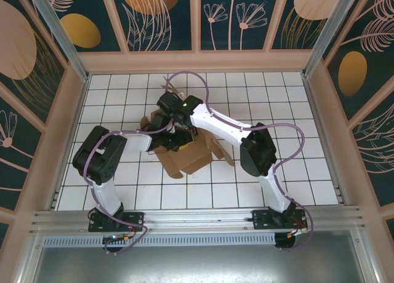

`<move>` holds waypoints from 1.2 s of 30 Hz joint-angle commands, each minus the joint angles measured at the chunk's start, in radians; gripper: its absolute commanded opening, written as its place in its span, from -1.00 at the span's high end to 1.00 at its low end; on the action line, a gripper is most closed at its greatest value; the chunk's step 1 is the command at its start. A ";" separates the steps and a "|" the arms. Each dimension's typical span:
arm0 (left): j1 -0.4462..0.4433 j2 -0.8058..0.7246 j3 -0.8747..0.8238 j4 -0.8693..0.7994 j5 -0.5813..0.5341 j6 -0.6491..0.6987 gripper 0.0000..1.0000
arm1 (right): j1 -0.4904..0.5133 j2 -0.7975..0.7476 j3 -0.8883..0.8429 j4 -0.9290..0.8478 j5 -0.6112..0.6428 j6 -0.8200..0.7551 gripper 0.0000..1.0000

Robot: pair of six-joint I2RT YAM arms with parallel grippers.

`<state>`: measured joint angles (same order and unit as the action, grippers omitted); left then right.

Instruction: Fold the paper box

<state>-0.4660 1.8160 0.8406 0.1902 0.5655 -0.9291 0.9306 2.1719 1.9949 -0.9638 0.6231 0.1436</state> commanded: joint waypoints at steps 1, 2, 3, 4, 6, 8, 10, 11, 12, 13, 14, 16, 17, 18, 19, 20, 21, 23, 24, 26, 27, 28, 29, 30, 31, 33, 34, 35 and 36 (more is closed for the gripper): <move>0.045 -0.075 -0.056 -0.018 -0.019 -0.017 0.09 | 0.005 0.008 -0.060 0.011 0.010 -0.014 0.63; 0.056 -0.095 -0.075 -0.021 -0.024 -0.022 0.07 | 0.004 0.001 -0.072 0.022 0.013 -0.021 0.63; 0.068 -0.144 -0.094 -0.020 -0.028 -0.030 0.05 | 0.003 -0.010 -0.080 0.032 0.011 -0.027 0.63; 0.079 -0.170 -0.110 -0.020 -0.029 -0.033 0.04 | 0.000 -0.020 -0.088 0.042 0.012 -0.034 0.63; 0.096 -0.215 -0.135 -0.037 -0.045 -0.030 0.01 | -0.005 -0.046 -0.105 0.070 0.005 -0.059 0.63; 0.102 -0.227 -0.149 -0.051 -0.060 -0.022 -0.01 | -0.010 -0.067 -0.115 0.092 -0.014 -0.084 0.62; 0.106 -0.209 -0.157 -0.065 -0.078 -0.023 -0.02 | -0.012 -0.082 -0.129 0.118 -0.039 -0.107 0.62; 0.108 -0.193 -0.166 -0.058 -0.081 -0.032 -0.01 | -0.011 -0.083 -0.133 0.124 -0.052 -0.111 0.62; 0.111 -0.180 -0.178 -0.038 -0.080 -0.047 -0.01 | -0.008 -0.083 -0.137 0.129 -0.070 -0.113 0.62; 0.112 -0.169 -0.187 -0.019 -0.081 -0.061 -0.01 | -0.004 -0.083 -0.146 0.138 -0.081 -0.113 0.61; 0.113 -0.155 -0.194 -0.001 -0.082 -0.074 -0.01 | 0.003 -0.077 -0.154 0.146 -0.089 -0.108 0.61; 0.113 -0.133 -0.198 0.012 -0.084 -0.083 0.00 | 0.017 -0.060 -0.160 0.145 -0.106 -0.092 0.62; 0.113 -0.127 -0.199 0.012 -0.089 -0.087 0.00 | 0.027 -0.050 -0.165 0.144 -0.107 -0.083 0.62; 0.114 -0.126 -0.202 0.015 -0.093 -0.089 0.00 | 0.034 -0.045 -0.170 0.148 -0.110 -0.078 0.62; 0.115 -0.127 -0.206 0.014 -0.099 -0.091 0.01 | 0.039 -0.041 -0.182 0.154 -0.119 -0.070 0.62; 0.117 -0.133 -0.211 0.015 -0.107 -0.093 0.01 | 0.040 -0.042 -0.192 0.161 -0.136 -0.061 0.61; 0.119 -0.134 -0.213 0.015 -0.110 -0.095 0.02 | 0.039 -0.045 -0.201 0.170 -0.150 -0.054 0.61; 0.122 -0.135 -0.215 0.011 -0.112 -0.090 0.03 | 0.035 -0.059 -0.214 0.184 -0.173 -0.052 0.60; 0.122 -0.136 -0.214 0.008 -0.112 -0.087 0.04 | 0.031 -0.064 -0.213 0.183 -0.179 -0.054 0.60; 0.124 -0.134 -0.208 -0.009 -0.122 -0.078 0.06 | 0.013 -0.078 -0.198 0.171 -0.177 -0.068 0.58; 0.124 -0.136 -0.207 -0.016 -0.126 -0.074 0.07 | 0.000 -0.086 -0.186 0.162 -0.171 -0.076 0.57; 0.123 -0.138 -0.205 -0.025 -0.132 -0.069 0.07 | -0.019 -0.100 -0.173 0.153 -0.171 -0.085 0.56; 0.124 -0.140 -0.202 -0.038 -0.141 -0.062 0.07 | -0.041 -0.116 -0.161 0.144 -0.178 -0.098 0.55; 0.124 -0.141 -0.196 -0.052 -0.150 -0.056 0.07 | -0.062 -0.128 -0.153 0.139 -0.186 -0.108 0.53; 0.124 -0.142 -0.190 -0.065 -0.156 -0.048 0.07 | -0.085 -0.140 -0.144 0.131 -0.193 -0.125 0.51; 0.124 -0.144 -0.179 -0.085 -0.166 -0.034 0.08 | -0.123 -0.152 -0.131 0.117 -0.213 -0.154 0.45; 0.124 -0.145 -0.175 -0.093 -0.172 -0.029 0.08 | -0.144 -0.156 -0.133 0.116 -0.218 -0.169 0.44; 0.124 -0.148 -0.175 -0.098 -0.178 -0.026 0.07 | -0.161 -0.163 -0.139 0.123 -0.211 -0.184 0.44; 0.124 -0.150 -0.175 -0.099 -0.183 -0.024 0.08 | -0.173 -0.168 -0.149 0.134 -0.197 -0.198 0.45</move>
<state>-0.3523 1.6569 0.6670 0.1955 0.4599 -0.9920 0.8024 2.0464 1.8400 -0.8066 0.4240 -0.0013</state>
